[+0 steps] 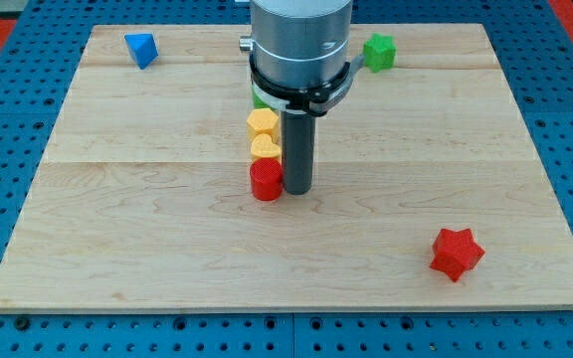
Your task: Push the red star towards the red circle
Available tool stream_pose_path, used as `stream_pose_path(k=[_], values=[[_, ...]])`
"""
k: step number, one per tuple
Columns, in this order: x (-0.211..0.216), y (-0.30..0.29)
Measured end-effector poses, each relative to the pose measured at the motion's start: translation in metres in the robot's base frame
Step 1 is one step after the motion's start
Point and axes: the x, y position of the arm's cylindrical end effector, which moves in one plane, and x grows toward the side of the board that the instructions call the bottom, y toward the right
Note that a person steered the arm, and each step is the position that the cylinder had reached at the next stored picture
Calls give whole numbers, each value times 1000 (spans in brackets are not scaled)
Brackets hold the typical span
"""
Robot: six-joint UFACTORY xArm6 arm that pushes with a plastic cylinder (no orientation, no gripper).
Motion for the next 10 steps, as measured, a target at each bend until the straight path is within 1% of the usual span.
stream_pose_path(k=[1,2,3,4,5,6,7,8,9,10], values=[[6,38],[6,100],[10,184],[35,245],[77,274],[103,219],[78,159],[63,88],[63,62],[69,123]])
